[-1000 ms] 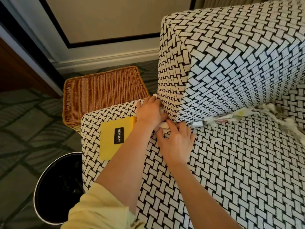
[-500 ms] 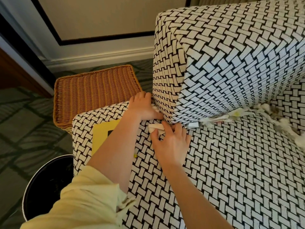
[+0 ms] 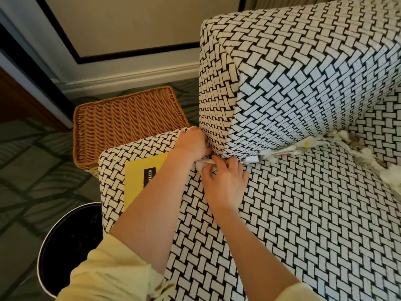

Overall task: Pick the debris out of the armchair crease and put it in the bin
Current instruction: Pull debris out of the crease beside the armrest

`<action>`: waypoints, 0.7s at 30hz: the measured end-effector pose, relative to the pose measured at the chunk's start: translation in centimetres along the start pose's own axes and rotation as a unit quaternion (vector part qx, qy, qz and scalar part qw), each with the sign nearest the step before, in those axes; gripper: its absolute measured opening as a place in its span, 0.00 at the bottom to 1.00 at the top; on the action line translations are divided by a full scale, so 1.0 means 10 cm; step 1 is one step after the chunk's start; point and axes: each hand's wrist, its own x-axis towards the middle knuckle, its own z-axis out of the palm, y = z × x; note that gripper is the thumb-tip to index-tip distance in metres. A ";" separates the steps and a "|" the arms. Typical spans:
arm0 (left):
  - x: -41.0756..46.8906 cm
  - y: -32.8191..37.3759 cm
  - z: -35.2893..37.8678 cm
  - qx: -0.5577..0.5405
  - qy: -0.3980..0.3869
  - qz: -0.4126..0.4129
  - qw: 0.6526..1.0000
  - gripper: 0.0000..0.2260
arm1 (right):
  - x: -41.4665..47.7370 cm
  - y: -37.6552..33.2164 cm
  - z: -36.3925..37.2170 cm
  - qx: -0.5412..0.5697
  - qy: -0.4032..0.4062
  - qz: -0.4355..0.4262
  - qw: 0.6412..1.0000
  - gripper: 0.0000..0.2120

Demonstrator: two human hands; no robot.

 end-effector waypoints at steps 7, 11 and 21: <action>-0.08 0.08 0.11 -0.015 0.079 -0.040 0.996 0.09 | 0.00 0.01 0.01 0.002 -0.002 0.002 1.000 0.15; -0.12 0.09 0.09 -0.016 0.077 -0.011 0.997 0.09 | 0.00 0.01 0.03 0.002 -0.004 0.003 1.000 0.11; -0.36 0.00 0.02 -0.311 0.086 -0.045 0.946 0.16 | 0.00 0.00 -0.01 0.025 -0.003 0.007 1.000 0.09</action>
